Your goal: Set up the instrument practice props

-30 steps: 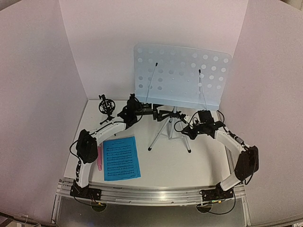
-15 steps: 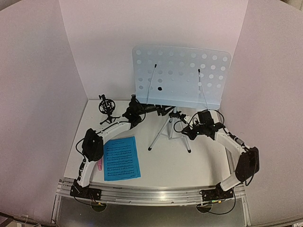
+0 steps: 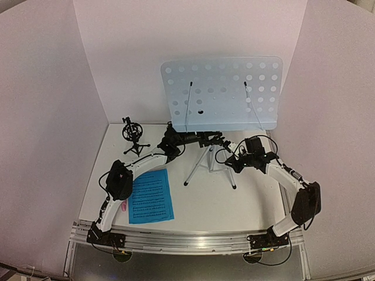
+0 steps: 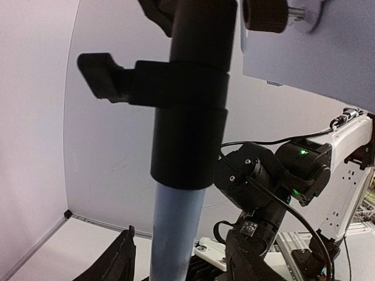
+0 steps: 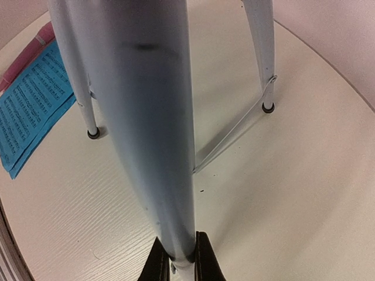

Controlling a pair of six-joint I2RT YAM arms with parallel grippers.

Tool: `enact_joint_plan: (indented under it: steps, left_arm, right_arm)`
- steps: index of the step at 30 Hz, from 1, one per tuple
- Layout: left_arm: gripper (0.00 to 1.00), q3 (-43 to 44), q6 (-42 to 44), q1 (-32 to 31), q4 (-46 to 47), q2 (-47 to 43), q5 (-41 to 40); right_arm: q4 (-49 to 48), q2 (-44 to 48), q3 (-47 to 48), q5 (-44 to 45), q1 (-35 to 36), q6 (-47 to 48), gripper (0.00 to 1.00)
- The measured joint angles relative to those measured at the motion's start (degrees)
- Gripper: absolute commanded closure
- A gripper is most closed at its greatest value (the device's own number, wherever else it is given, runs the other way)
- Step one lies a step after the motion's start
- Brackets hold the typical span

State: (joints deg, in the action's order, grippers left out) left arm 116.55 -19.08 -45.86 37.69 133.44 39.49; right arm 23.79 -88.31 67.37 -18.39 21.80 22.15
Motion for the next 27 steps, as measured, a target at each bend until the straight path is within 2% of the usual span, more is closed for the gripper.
enact_joint_plan:
  steps: [3, 9, 15, 16, 18, 20, 27]
  left_arm:
    - [0.76, 0.0, -0.7, -0.1, 0.4, 0.0, -0.5]
    - [0.99, 0.1, 2.0, 0.0, 0.4, 0.0, -1.3]
    - [1.00, 0.1, 2.7, 0.2, -0.1, 0.0, -0.6]
    - [1.00, 0.1, 2.9, 0.2, -0.3, -0.1, -0.5]
    - [1.00, 0.1, 3.4, 0.3, -0.8, -0.3, -0.3]
    - [1.00, 0.1, 4.2, 0.4, -1.6, -0.5, 0.1]
    - [1.00, 0.3, 6.1, 0.4, -6.1, -2.2, 2.8]
  right_arm:
    - [-0.2, 0.0, -0.1, 0.1, 0.0, -0.2, 1.00]
    - [-0.9, 0.2, -0.5, 0.0, 0.0, -0.8, 1.00]
    - [-2.0, 0.5, -1.3, 0.0, 0.0, -1.4, 1.00]
    - [-2.2, 0.6, -1.4, 0.0, 0.1, -1.5, 0.95]
    - [-2.7, 0.7, -1.7, 0.1, 0.1, -1.9, 0.74]
    - [-2.9, 0.7, -1.9, 0.2, 0.3, -3.4, 0.62]
    - [-0.9, 0.6, -2.8, -0.1, 1.2, -9.5, 0.49]
